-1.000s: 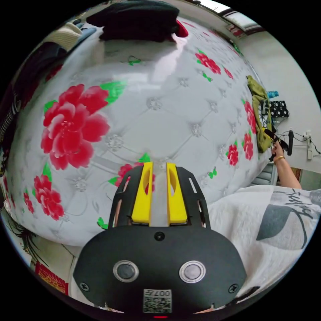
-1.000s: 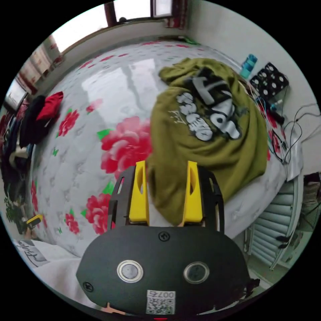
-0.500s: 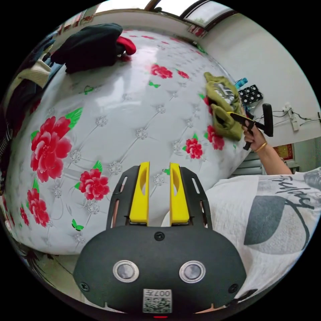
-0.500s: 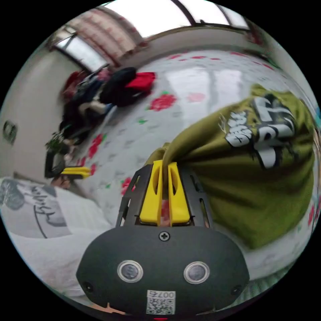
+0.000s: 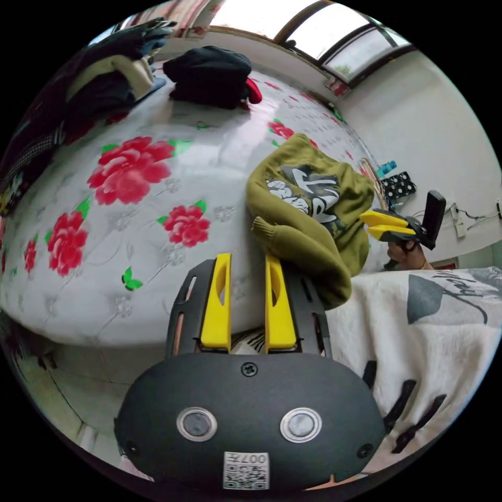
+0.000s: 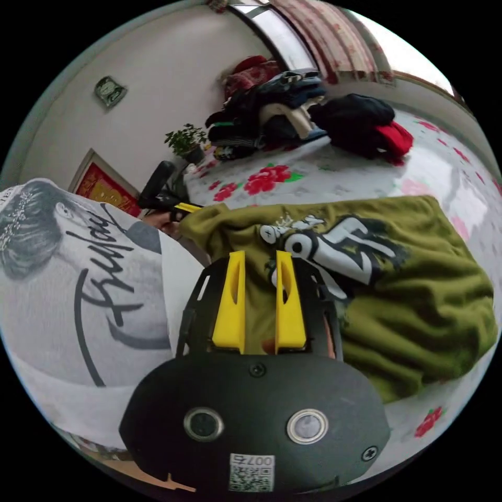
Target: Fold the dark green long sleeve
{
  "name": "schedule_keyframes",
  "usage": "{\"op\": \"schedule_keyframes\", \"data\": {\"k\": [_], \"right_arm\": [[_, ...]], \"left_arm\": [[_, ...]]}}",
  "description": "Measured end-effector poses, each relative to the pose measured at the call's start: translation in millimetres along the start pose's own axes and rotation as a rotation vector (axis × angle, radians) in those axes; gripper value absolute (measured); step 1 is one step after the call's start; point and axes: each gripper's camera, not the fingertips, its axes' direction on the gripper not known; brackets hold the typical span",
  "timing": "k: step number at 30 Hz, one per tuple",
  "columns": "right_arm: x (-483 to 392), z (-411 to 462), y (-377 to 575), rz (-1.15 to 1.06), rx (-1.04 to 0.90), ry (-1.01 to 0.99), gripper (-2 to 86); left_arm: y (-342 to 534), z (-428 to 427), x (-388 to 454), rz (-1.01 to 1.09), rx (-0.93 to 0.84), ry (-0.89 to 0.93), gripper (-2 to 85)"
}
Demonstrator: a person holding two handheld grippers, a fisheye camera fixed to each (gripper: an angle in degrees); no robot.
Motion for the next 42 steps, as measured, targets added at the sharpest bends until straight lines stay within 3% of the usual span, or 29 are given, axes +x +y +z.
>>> {"op": "schedule_keyframes", "data": {"k": [3, 9, 12, 14, 18, 21, 25, 31, 39, 42], "right_arm": [[-20.9, -2.5, 15.2, 0.031, 0.024, -0.032, 9.1], [-103.0, 62.3, -29.6, -0.11, -0.081, -0.134, 10.8], [-123.5, 90.4, -51.9, -0.084, -0.167, 0.146, 7.0], [-116.6, 85.7, -54.6, -0.006, -0.167, 0.179, 4.6], [-109.2, 22.0, -33.4, 0.129, 0.055, 0.148, 2.2], [-132.3, -38.8, -20.3, 0.124, 0.234, 0.2, 1.3], [-178.4, -107.3, -17.6, 0.085, 0.39, 0.263, 0.8], [-272.9, -165.8, -3.3, -0.021, 0.495, 0.429, 0.4], [-368.4, -183.6, 25.9, -0.075, 0.491, 0.543, 0.2], [-390.8, -181.2, 31.3, -0.057, 0.501, 0.555, 0.2]], "left_arm": [[-0.7, 0.4, 5.6, 0.026, -0.01, 0.055, 8.1], [-49.3, 9.4, 76.6, 0.231, -0.028, 0.209, 7.6], [-62.1, 1.4, 121.1, 0.4, -0.057, -0.015, 7.0], [-58.9, -9.7, 125.0, 0.424, -0.025, -0.016, 8.2], [-35.8, -28.5, 85.8, 0.305, -0.003, 0.021, 9.8], [-17.2, -16.0, 71.7, 0.316, -0.102, -0.089, 9.9], [-21.0, -3.4, 85.3, 0.368, -0.128, -0.025, 11.0], [-66.4, -1.5, 135.1, 0.487, -0.075, 0.065, 11.1], [-94.4, -10.1, 253.0, 0.78, -0.057, 0.196, 11.5], [-82.7, -3.1, 292.2, 0.867, -0.076, 0.062, 7.4]]}}
